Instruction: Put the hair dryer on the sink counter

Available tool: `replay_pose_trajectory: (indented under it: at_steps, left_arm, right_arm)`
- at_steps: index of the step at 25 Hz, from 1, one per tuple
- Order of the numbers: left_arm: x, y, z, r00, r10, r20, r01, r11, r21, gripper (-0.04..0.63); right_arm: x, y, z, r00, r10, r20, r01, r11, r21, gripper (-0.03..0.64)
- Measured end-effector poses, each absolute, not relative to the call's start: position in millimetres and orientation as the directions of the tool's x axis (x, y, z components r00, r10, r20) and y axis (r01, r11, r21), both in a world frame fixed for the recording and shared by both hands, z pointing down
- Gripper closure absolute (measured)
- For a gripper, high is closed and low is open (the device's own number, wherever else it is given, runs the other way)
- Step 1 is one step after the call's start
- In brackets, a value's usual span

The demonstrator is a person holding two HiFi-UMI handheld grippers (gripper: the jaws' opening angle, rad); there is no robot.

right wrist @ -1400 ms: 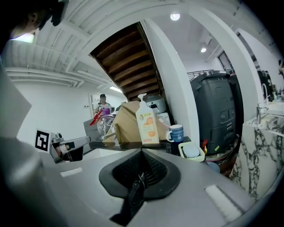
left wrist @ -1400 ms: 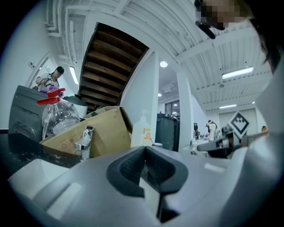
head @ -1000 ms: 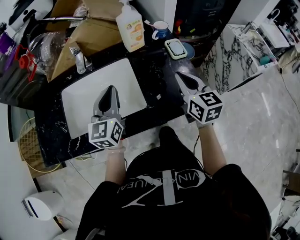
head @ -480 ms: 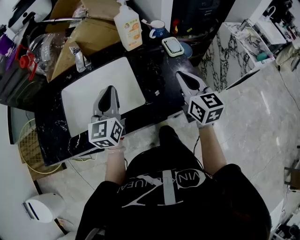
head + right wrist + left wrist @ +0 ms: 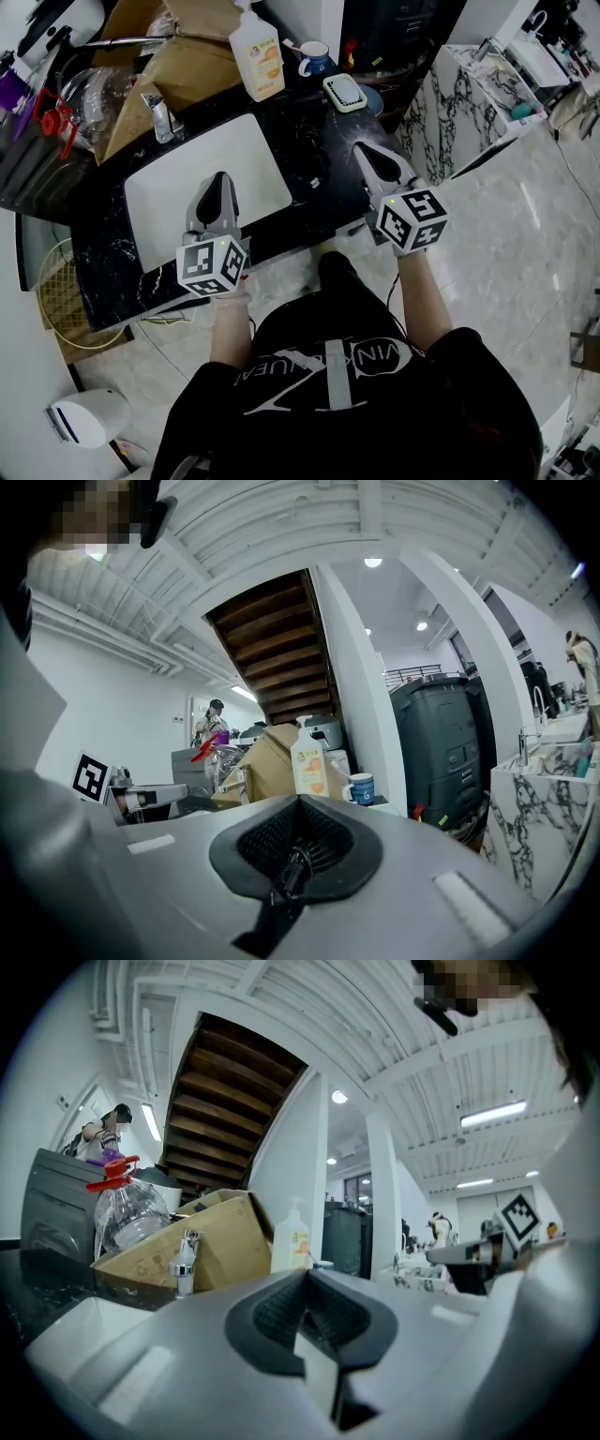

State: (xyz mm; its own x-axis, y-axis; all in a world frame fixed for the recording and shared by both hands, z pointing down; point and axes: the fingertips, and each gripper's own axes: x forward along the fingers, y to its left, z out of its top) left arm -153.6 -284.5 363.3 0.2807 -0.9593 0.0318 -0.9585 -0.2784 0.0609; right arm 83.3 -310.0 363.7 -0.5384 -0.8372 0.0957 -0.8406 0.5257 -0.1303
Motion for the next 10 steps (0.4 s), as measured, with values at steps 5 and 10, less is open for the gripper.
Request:
replay_pose_trajectory:
  at_steps: [5,10]
  left_arm:
    - [-153.5,-283.5,361.6,0.285,-0.958,0.025,-0.957,-0.283,0.061,0.595]
    - [-154.4,-283.1,360.5,0.287,-0.958,0.021,-0.956,-0.285,0.067,0.595]
  right_arm:
    - [85.2,-307.7,361.1,-0.530,-0.844,0.084,-0.846,0.518,-0.130,0.614]
    - [85.3,-305.6,361.4,-0.524,-0.847,0.088,-0.849,0.511,-0.134,0.614]
